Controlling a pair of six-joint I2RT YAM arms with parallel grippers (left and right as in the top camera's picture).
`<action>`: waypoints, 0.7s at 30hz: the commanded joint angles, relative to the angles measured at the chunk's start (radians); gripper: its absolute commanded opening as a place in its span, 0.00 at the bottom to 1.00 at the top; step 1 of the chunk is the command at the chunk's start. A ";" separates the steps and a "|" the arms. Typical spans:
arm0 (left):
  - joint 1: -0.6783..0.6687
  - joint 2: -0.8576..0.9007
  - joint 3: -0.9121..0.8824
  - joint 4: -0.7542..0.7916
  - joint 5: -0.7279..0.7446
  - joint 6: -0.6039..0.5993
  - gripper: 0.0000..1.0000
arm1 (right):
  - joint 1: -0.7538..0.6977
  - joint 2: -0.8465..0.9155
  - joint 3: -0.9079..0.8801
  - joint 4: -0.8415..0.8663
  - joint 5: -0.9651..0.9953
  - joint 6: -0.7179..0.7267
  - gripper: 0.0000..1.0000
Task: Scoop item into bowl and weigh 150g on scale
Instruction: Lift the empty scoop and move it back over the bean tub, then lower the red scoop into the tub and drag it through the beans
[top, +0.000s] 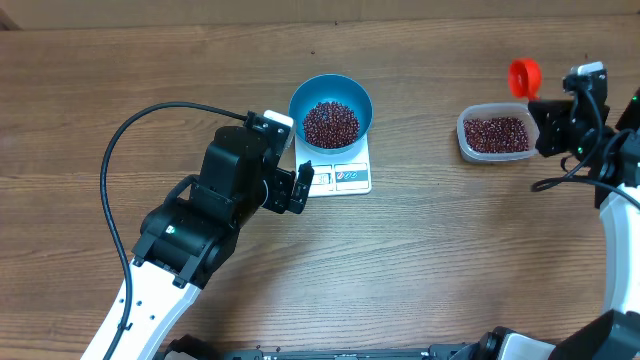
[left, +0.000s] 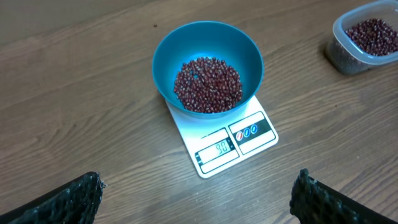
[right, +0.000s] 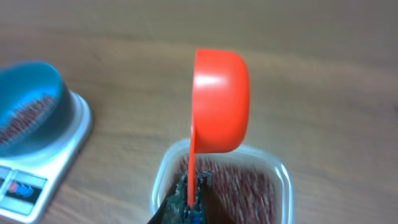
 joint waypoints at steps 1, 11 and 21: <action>0.005 -0.013 0.002 0.003 0.009 -0.007 0.99 | 0.040 -0.024 0.005 -0.047 0.224 0.014 0.04; 0.005 -0.013 0.002 0.003 0.009 -0.007 1.00 | 0.079 -0.007 0.003 -0.186 0.294 0.129 0.04; 0.005 -0.013 0.002 0.003 0.009 -0.007 0.99 | 0.082 0.129 0.003 -0.211 0.309 0.128 0.04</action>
